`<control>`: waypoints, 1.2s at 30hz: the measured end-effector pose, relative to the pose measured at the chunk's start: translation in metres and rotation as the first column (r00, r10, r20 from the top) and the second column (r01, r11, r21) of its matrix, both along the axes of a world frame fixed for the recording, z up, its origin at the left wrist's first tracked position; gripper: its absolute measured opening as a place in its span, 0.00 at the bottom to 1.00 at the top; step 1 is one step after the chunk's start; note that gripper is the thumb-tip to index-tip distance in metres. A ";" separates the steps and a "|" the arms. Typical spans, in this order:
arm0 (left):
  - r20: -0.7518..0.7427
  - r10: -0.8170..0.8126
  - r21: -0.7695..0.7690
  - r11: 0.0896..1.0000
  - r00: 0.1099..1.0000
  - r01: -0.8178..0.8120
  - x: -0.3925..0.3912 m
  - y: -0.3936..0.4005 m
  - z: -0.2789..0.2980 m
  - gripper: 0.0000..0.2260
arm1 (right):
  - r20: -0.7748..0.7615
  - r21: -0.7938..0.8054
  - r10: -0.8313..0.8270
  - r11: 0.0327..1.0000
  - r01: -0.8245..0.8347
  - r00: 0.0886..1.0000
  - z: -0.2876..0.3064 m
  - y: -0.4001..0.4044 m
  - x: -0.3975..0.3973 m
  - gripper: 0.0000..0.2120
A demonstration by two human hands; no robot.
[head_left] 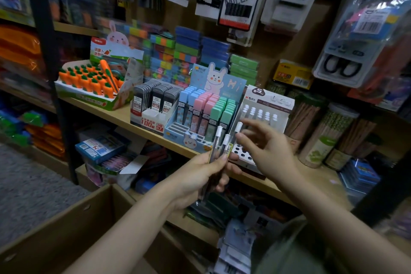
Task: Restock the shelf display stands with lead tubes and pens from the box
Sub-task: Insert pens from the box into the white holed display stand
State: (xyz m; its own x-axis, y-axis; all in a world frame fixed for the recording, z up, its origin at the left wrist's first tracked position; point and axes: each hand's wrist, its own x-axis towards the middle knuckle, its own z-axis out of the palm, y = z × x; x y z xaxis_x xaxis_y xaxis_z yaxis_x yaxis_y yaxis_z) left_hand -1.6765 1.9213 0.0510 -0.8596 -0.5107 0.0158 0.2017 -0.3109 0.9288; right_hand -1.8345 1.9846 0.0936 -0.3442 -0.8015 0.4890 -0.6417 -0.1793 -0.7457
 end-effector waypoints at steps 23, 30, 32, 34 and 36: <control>0.193 0.283 -0.106 0.958 0.939 -0.267 -0.006 -0.011 -0.013 0.09 | -0.233 -0.175 -0.252 0.961 0.214 0.939 0.014 0.017 -0.069 0.15; 0.219 0.261 -0.114 0.964 0.940 -0.241 -0.008 -0.009 -0.017 0.10 | -0.283 -0.110 -0.317 0.948 0.298 0.905 0.013 0.008 -0.074 0.12; 0.222 0.259 -0.109 0.965 0.940 -0.240 -0.008 -0.009 -0.016 0.11 | -0.343 -0.085 -0.357 0.933 0.350 0.869 0.011 0.003 -0.075 0.12; 0.205 0.249 -0.100 0.967 0.947 -0.233 -0.007 -0.009 -0.015 0.12 | -0.406 -0.127 -0.398 0.916 0.381 0.823 0.008 0.001 -0.074 0.13; 0.147 0.221 -0.060 0.975 0.964 -0.215 -0.006 -0.010 -0.014 0.11 | -0.446 -0.203 -0.437 0.900 0.387 0.781 0.003 0.004 -0.071 0.13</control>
State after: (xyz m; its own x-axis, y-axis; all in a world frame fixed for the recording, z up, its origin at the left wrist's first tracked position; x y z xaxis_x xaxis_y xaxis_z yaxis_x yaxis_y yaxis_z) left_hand -1.6820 1.9114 0.0367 -0.7216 -0.6877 -0.0801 0.1156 -0.2337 0.9654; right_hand -1.9056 1.9885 0.0966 -0.3394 -0.5778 0.7423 -0.9361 0.1296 -0.3271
